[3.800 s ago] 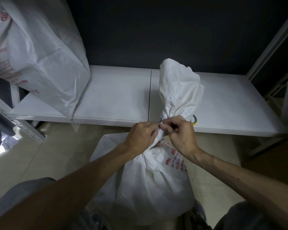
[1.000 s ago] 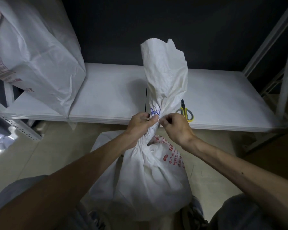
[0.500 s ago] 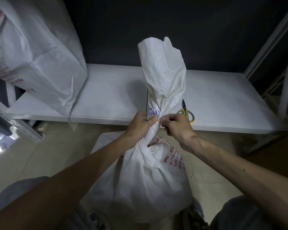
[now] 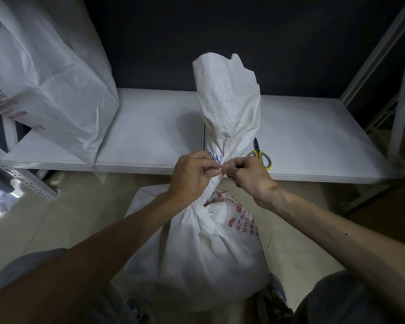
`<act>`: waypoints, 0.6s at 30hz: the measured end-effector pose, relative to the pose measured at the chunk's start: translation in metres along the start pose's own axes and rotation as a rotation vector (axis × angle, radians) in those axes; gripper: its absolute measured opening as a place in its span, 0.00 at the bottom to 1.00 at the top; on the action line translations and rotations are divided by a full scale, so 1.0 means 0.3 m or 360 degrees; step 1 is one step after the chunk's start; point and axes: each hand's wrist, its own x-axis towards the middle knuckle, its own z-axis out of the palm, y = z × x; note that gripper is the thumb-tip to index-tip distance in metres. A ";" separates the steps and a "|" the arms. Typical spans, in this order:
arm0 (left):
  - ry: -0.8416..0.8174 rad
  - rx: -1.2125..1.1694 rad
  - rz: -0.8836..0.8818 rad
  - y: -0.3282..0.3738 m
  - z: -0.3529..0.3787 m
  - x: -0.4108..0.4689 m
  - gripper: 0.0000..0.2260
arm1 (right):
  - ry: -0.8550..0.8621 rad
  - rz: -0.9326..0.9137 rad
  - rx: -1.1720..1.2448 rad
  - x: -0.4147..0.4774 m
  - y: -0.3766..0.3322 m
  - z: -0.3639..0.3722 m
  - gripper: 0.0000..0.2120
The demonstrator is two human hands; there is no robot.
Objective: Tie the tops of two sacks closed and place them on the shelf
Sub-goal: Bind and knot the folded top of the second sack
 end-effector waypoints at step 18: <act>-0.0171 0.0185 0.0208 -0.032 -0.018 -0.014 0.07 | 0.0016 0.0083 0.0049 -0.021 0.008 0.011 0.11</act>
